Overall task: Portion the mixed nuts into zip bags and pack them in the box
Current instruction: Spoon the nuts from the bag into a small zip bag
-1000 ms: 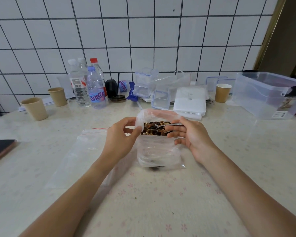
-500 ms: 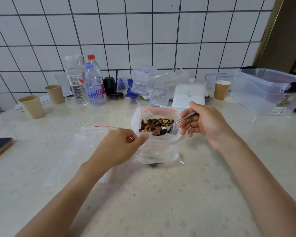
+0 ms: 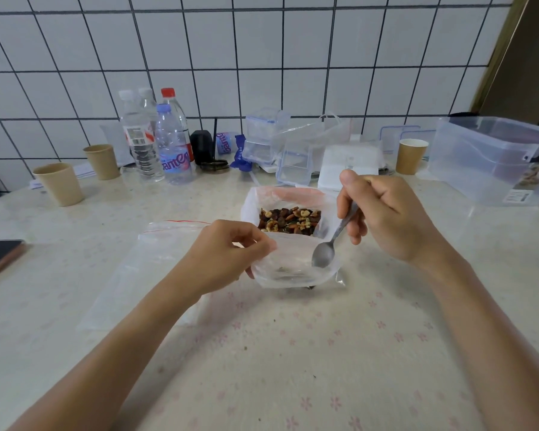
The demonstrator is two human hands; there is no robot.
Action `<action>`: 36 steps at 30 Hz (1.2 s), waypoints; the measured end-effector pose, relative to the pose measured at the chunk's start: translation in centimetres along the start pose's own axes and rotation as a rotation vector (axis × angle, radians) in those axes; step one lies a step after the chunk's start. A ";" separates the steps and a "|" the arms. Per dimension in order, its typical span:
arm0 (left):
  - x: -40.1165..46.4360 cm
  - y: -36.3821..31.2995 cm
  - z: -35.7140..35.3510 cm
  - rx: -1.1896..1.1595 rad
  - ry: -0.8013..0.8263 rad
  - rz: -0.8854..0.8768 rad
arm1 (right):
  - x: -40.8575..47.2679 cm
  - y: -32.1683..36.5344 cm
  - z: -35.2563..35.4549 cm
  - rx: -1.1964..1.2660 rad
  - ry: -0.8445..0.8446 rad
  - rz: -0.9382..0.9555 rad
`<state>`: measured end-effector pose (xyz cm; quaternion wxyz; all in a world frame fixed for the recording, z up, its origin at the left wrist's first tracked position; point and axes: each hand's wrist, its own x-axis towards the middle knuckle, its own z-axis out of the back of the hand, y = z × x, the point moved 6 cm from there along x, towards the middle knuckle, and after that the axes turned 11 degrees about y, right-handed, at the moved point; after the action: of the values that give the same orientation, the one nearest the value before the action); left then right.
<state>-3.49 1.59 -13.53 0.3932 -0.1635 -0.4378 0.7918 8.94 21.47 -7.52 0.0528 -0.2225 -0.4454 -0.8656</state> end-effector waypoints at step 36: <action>3.0 3.7 0.3 0.107 -0.152 0.162 | 0.6 -7.1 -5.0 0.361 -0.078 -0.481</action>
<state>-7.37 2.58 -16.16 0.3019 -0.1168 -0.4089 0.8532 4.68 21.80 -15.07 -0.1325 -0.1307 -0.6337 -0.7509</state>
